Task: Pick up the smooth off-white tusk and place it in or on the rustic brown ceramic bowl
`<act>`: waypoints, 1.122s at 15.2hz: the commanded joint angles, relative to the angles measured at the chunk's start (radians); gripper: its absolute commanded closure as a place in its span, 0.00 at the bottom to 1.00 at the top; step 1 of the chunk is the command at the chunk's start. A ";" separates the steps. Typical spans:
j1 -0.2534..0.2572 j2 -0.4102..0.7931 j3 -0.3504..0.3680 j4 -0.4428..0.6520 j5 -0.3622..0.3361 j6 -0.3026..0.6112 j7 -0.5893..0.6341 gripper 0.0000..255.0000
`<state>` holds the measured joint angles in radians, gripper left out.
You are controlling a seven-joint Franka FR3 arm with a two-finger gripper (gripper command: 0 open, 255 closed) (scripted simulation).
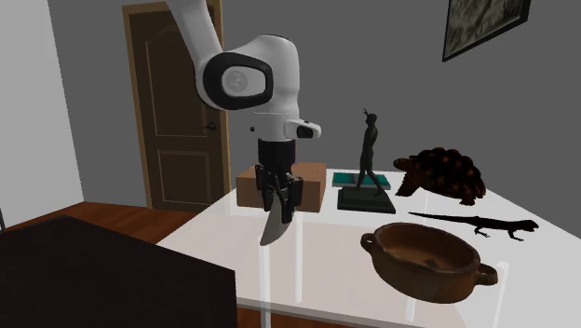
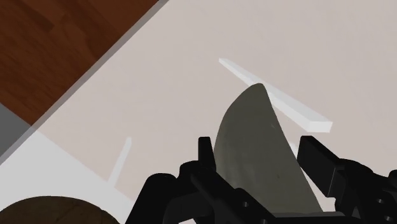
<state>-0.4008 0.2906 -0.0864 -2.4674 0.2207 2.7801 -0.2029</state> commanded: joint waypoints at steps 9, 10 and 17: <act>0.022 -0.142 -0.036 -0.010 -0.070 -0.131 0.057 1.00; 0.023 -0.148 -0.037 -0.010 -0.072 -0.136 0.059 1.00; -0.071 -0.002 -0.071 0.229 -0.042 -0.241 -0.081 1.00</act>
<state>-0.4595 0.2679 -0.1540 -2.2732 0.1755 2.5553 -0.2661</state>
